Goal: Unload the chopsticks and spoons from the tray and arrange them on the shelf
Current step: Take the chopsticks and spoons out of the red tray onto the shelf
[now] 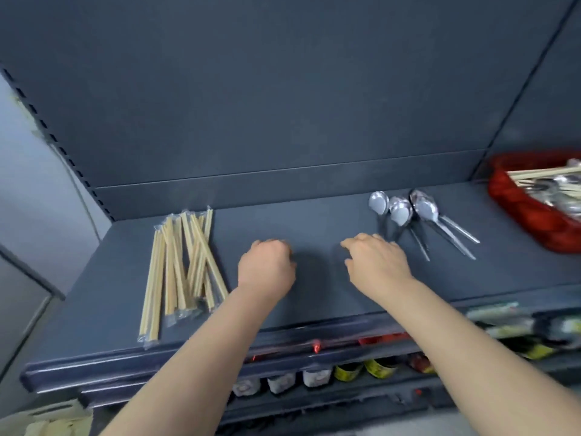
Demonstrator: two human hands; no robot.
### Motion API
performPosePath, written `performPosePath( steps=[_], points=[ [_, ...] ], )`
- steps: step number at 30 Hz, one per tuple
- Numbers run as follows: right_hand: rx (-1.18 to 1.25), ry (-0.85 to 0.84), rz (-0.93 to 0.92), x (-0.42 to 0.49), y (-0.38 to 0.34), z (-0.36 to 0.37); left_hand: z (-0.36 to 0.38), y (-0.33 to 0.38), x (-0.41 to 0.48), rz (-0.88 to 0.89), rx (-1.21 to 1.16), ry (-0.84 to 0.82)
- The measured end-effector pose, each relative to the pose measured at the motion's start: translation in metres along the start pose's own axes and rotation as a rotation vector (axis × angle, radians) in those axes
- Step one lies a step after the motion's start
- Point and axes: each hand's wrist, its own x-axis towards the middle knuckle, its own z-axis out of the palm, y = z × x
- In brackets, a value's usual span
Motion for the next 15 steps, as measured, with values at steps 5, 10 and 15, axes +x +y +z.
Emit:
performPosePath(
  steps=[5, 10, 15],
  points=[
    [0.04, 0.057, 0.157, -0.037, 0.081, -0.016, 0.007, 0.079, 0.008, 0.129, -0.1, -0.054],
    [0.045, 0.183, 0.264, -0.061, 0.169, -0.034, 0.006, 0.176, 0.019, 0.235, -0.155, -0.051],
    [0.051, 0.34, 0.341, -0.082, 0.284, -0.048, 0.016, 0.299, 0.032, 0.342, -0.224, 0.008]
  ],
)
